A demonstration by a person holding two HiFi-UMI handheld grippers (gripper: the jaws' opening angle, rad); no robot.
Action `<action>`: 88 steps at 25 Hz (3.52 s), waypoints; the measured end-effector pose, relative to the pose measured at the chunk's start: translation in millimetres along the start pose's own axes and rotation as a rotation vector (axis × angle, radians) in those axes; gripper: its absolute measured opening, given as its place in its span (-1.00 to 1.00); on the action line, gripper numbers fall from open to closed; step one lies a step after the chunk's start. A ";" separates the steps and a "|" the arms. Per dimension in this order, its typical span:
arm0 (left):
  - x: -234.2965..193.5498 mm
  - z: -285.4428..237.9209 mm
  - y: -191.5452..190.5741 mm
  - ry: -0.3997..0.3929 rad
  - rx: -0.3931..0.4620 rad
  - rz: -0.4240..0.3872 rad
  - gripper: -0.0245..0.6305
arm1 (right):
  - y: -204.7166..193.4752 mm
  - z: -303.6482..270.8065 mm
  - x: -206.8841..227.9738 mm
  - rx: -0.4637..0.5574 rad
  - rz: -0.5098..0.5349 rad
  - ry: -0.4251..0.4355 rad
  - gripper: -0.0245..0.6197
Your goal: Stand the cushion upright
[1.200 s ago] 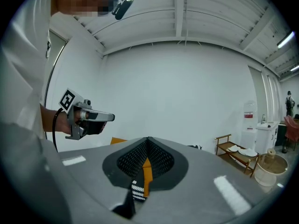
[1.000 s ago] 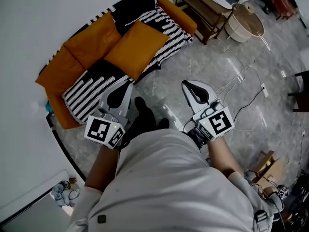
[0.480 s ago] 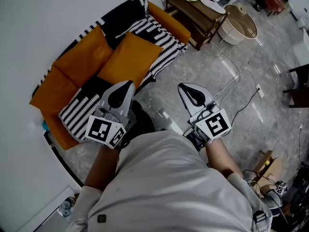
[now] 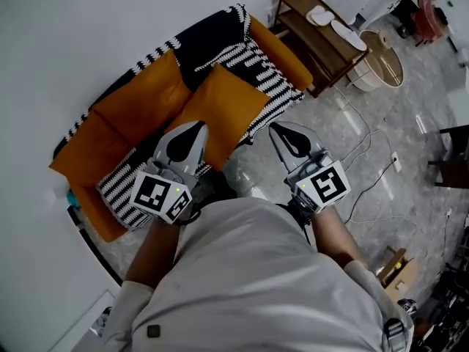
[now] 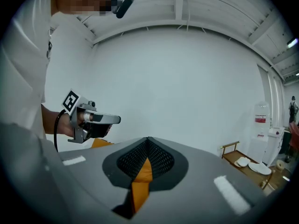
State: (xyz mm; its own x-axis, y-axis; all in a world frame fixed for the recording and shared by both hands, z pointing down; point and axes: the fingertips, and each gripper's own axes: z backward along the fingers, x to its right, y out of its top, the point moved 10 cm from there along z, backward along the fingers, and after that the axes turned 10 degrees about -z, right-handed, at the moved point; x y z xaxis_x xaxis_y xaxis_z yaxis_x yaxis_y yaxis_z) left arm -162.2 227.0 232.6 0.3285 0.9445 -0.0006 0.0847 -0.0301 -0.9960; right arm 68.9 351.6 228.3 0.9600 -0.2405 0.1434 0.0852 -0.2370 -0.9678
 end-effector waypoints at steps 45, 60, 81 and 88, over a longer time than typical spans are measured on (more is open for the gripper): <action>-233.5 -95.6 -120.4 0.564 -0.291 0.254 -0.83 | -17.1 -423.3 173.6 -0.455 0.199 0.707 -0.74; -267.5 -103.1 -274.1 0.492 -0.549 0.400 -0.42 | -163.3 -521.2 219.8 -0.767 0.274 0.715 -0.40; -273.5 -111.2 -514.4 0.364 -0.901 0.583 -0.17 | -389.3 -600.2 245.9 -1.217 0.368 0.650 0.02; -266.7 -109.3 -575.3 0.334 -1.063 0.658 -0.14 | -439.8 -600.2 258.3 -1.333 0.397 0.613 0.05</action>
State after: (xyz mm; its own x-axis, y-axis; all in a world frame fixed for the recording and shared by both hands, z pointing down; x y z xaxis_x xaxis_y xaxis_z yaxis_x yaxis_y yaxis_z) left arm -195.7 -43.4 815.5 0.7987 0.5302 -0.2845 0.4693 -0.8448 -0.2570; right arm 119.3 -171.2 815.2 0.5779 -0.7538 0.3129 -0.7621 -0.6356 -0.1235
